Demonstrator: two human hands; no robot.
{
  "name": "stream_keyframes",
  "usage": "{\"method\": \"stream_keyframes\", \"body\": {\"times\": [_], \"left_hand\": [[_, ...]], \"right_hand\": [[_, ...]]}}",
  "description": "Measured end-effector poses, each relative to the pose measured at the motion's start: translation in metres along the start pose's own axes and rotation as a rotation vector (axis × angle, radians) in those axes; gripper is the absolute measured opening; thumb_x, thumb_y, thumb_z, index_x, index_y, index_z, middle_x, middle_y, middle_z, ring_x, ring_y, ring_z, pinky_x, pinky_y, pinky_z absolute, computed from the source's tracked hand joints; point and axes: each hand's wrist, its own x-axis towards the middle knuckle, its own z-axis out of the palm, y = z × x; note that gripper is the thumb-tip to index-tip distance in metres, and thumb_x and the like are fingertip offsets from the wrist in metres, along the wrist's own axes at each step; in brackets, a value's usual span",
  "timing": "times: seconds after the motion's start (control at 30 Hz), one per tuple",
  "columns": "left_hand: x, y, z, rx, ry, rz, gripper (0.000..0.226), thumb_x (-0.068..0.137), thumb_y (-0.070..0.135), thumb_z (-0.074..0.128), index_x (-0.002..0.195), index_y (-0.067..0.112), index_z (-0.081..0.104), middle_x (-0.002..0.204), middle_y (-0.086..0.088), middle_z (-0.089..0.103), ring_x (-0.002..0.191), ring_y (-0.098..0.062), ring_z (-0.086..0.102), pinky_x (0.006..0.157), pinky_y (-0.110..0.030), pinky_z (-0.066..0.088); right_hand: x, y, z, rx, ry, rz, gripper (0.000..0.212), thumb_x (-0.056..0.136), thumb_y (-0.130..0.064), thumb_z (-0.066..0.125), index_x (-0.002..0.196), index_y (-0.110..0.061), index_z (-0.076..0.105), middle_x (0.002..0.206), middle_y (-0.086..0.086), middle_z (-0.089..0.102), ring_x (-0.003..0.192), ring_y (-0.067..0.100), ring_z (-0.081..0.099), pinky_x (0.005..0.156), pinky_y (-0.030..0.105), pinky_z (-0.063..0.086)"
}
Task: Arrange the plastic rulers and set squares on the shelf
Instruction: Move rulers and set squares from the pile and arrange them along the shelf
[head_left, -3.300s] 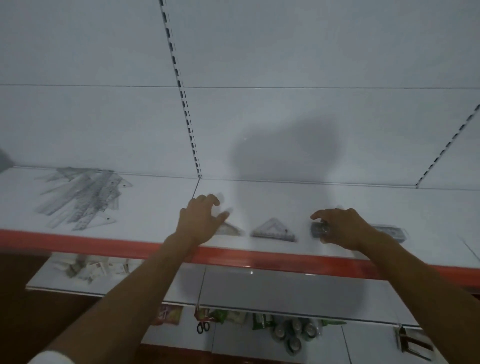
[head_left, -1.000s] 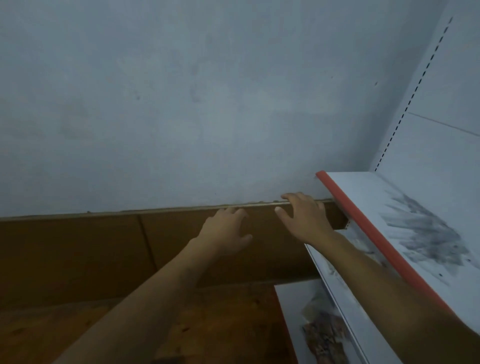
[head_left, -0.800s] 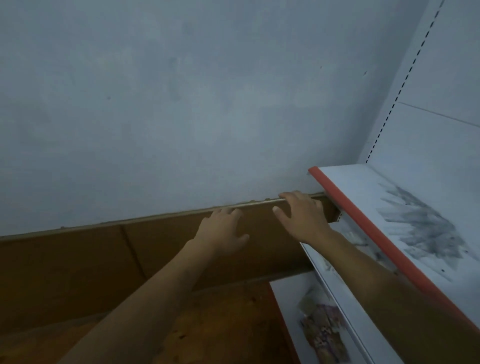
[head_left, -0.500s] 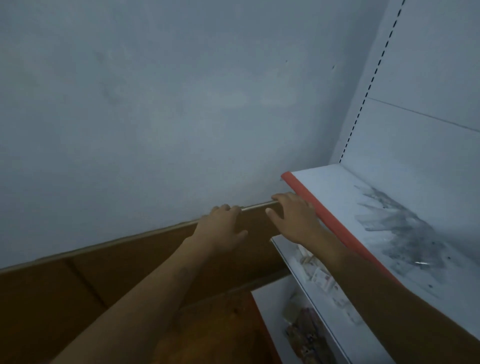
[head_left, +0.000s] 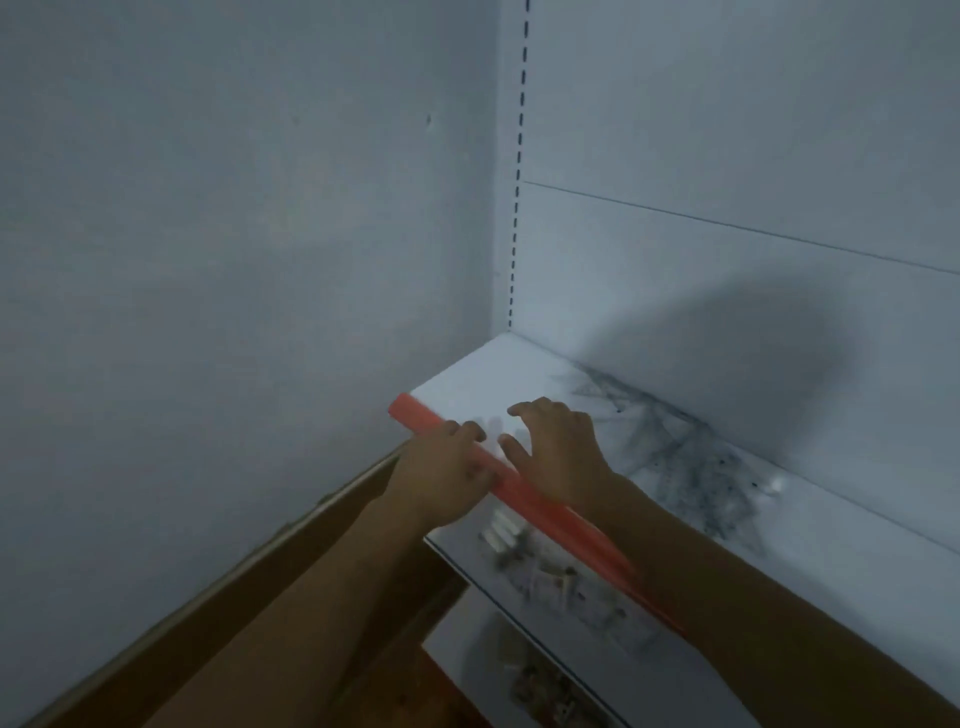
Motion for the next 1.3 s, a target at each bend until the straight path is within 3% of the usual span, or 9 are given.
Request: {"method": "stream_keyframes", "body": {"times": [0.1,0.43,0.57,0.73,0.87,1.07,1.3], "left_hand": [[0.044,0.012,0.024,-0.021,-0.094,0.12,0.047,0.09,0.042,0.055,0.132,0.022,0.047,0.131,-0.001,0.052,0.116,-0.019,0.05,0.099,-0.034,0.043],[0.115,0.055,0.087,0.032,-0.303,0.467,0.062,0.089,0.052,0.053,0.138,0.018,0.039,0.136,-0.006,0.043,0.126,-0.024,0.039,0.1,-0.037,0.04],[0.112,0.065,0.107,0.068,-0.277,0.525,0.067,0.085,0.061,0.053,0.133,0.015,0.041,0.132,-0.009,0.043,0.124,-0.026,0.038,0.097,-0.04,0.041],[0.106,0.068,0.121,0.0,-0.16,0.518,0.049,0.092,0.045,0.048,0.13,0.015,0.043,0.129,-0.007,0.043,0.12,-0.025,0.039,0.095,-0.04,0.037],[0.104,0.066,0.129,-0.041,-0.116,0.511,0.042,0.089,0.03,0.052,0.127,0.012,0.049,0.121,-0.01,0.049,0.114,-0.029,0.045,0.093,-0.044,0.038],[0.1,0.064,0.136,-0.06,-0.016,0.513,0.039,0.069,0.013,0.069,0.107,0.007,0.062,0.094,-0.012,0.058,0.087,-0.032,0.057,0.072,-0.043,0.049],[0.098,0.063,0.135,-0.179,-0.026,0.465,0.05,0.078,0.01,0.059,0.127,0.001,0.051,0.11,-0.016,0.055,0.101,-0.031,0.051,0.086,-0.042,0.045]], "right_hand": [[-0.004,0.032,0.004,-0.037,0.002,0.122,0.048,0.094,-0.049,0.042,0.13,-0.019,0.051,0.127,0.001,0.056,0.117,0.021,0.051,0.098,0.038,0.033],[-0.044,0.087,-0.003,-0.145,0.061,0.617,0.046,0.094,-0.046,0.044,0.134,-0.022,0.046,0.131,0.001,0.05,0.122,0.022,0.045,0.1,0.037,0.03],[-0.072,0.084,0.011,-0.194,0.203,0.821,0.049,0.088,-0.047,0.054,0.127,-0.018,0.054,0.126,0.006,0.055,0.116,0.025,0.052,0.097,0.041,0.037],[-0.1,0.081,0.025,-0.254,0.29,1.097,0.064,0.084,-0.058,0.051,0.132,-0.017,0.046,0.13,0.007,0.051,0.119,0.026,0.049,0.099,0.043,0.037],[-0.102,0.081,0.027,-0.239,0.321,1.101,0.049,0.089,-0.049,0.052,0.124,-0.016,0.052,0.123,0.007,0.054,0.112,0.025,0.05,0.096,0.04,0.037],[-0.103,0.083,0.028,-0.24,0.383,1.014,0.033,0.087,-0.037,0.061,0.11,-0.012,0.062,0.105,0.009,0.059,0.096,0.027,0.056,0.084,0.039,0.042],[-0.107,0.085,0.028,-0.12,0.414,0.972,0.035,0.09,-0.036,0.059,0.116,-0.012,0.059,0.113,0.006,0.06,0.104,0.022,0.054,0.091,0.035,0.035]]}}
